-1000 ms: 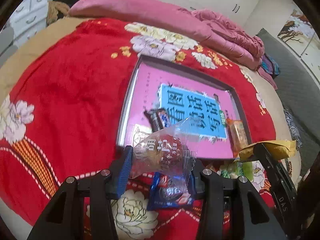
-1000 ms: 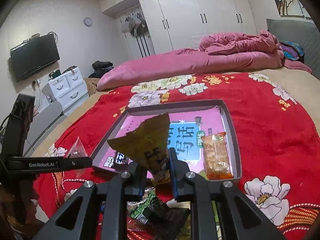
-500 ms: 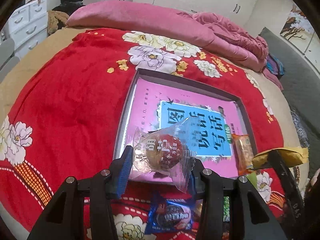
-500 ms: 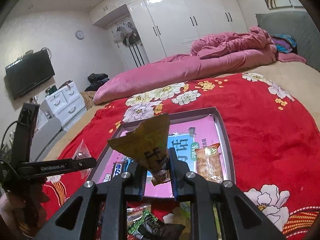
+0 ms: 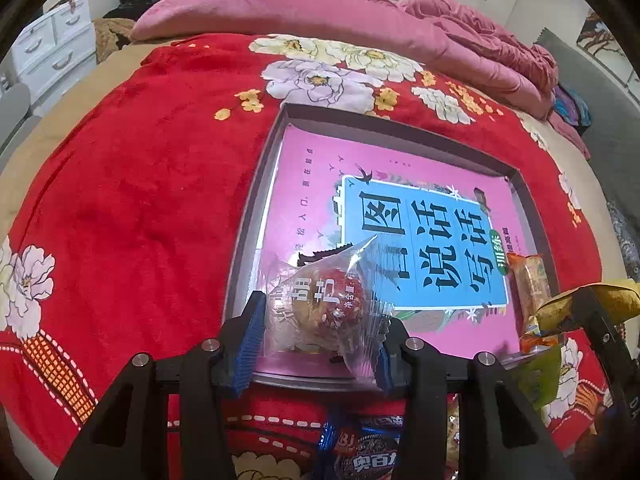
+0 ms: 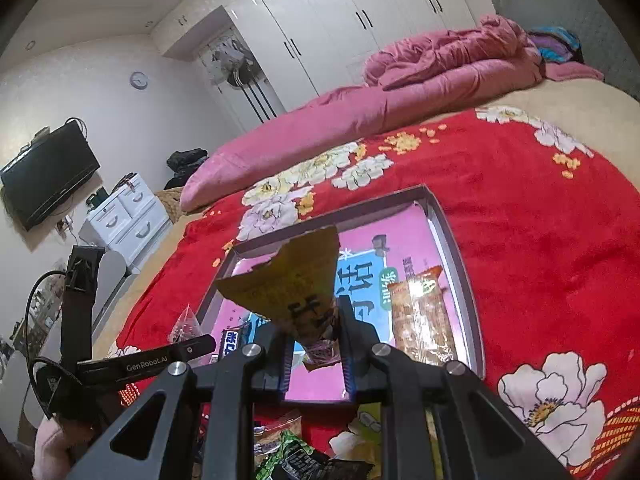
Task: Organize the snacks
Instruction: 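Lift the clear pastry bag with the left tool while the right tool carries the yellow snack toward the tray, then lower the pastry bag into the tray with the left tool while the right tool lowers the yellow snack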
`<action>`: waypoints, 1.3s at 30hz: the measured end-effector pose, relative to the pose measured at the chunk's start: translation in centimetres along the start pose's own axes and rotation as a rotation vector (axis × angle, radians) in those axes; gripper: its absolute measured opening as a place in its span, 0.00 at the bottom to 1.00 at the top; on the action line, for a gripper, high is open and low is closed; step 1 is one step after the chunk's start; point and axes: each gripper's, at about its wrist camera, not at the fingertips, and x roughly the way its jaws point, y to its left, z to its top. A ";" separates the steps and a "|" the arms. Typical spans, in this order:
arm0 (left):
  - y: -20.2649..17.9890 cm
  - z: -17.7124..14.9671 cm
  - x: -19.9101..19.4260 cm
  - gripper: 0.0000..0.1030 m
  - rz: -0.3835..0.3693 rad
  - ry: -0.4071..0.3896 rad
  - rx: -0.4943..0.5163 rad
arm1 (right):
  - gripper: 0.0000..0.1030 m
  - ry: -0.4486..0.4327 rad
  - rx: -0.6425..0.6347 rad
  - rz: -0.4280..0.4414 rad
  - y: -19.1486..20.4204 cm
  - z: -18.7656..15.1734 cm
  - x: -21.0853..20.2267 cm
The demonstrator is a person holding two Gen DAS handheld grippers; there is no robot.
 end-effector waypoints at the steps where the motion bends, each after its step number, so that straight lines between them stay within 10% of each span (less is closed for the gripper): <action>1: -0.1 0.0 0.1 0.47 0.003 0.001 0.002 | 0.20 0.006 0.008 0.002 -0.1 0.0 0.2; 39: -1.0 -0.3 1.7 0.47 -0.043 0.039 0.021 | 0.20 0.109 0.012 -0.164 -1.7 -1.1 2.8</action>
